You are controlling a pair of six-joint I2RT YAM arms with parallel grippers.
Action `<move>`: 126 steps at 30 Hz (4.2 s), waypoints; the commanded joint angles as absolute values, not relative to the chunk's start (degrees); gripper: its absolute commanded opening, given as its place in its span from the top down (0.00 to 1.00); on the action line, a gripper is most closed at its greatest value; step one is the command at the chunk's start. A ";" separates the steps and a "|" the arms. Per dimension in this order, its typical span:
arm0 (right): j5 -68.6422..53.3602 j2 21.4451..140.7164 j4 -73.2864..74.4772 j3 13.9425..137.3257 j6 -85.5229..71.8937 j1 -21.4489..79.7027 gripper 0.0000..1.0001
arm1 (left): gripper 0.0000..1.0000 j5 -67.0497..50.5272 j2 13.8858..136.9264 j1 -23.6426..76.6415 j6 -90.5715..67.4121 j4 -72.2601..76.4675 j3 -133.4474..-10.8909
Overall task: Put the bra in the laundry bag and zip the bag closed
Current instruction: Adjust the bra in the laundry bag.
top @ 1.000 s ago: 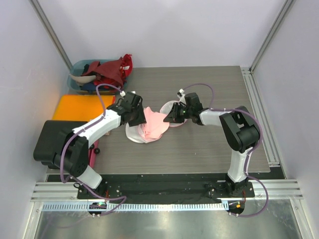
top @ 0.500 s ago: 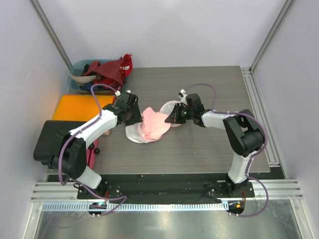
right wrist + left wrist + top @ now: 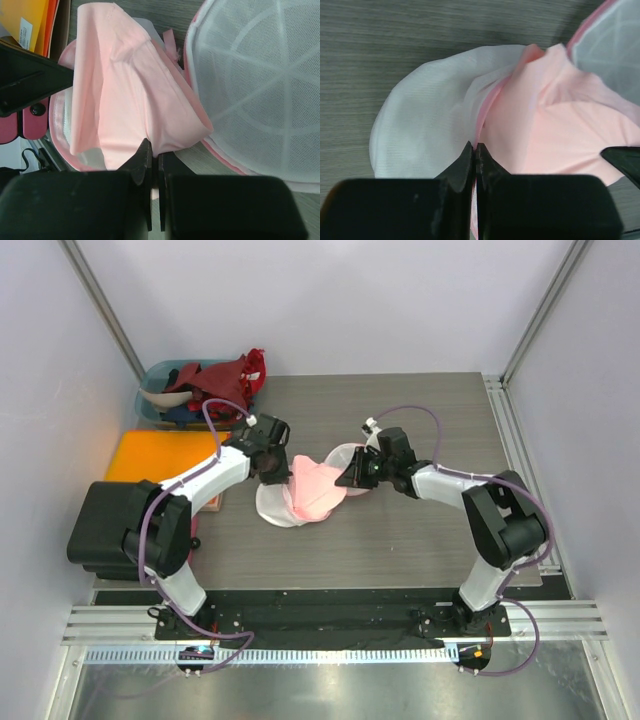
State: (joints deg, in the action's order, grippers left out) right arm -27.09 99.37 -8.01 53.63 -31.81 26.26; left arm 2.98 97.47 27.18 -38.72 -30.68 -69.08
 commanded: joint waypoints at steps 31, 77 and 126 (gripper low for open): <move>-28.74 92.71 -33.75 40.25 -44.91 27.07 0.99 | 0.43 4.10 80.43 31.56 -42.98 -29.52 -65.67; -21.80 104.94 -26.99 50.89 -45.89 31.20 0.99 | 0.90 8.17 102.66 27.95 -54.93 -18.37 -57.75; 6.68 89.02 16.71 56.43 -27.16 18.11 0.12 | 0.83 1.06 99.83 40.34 -43.16 -24.61 -73.91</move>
State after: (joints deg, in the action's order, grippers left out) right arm 4.93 84.93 17.89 59.09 -28.34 19.75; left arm 2.85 96.71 39.88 -44.29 -25.56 -70.57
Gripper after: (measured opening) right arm 0.887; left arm 0.178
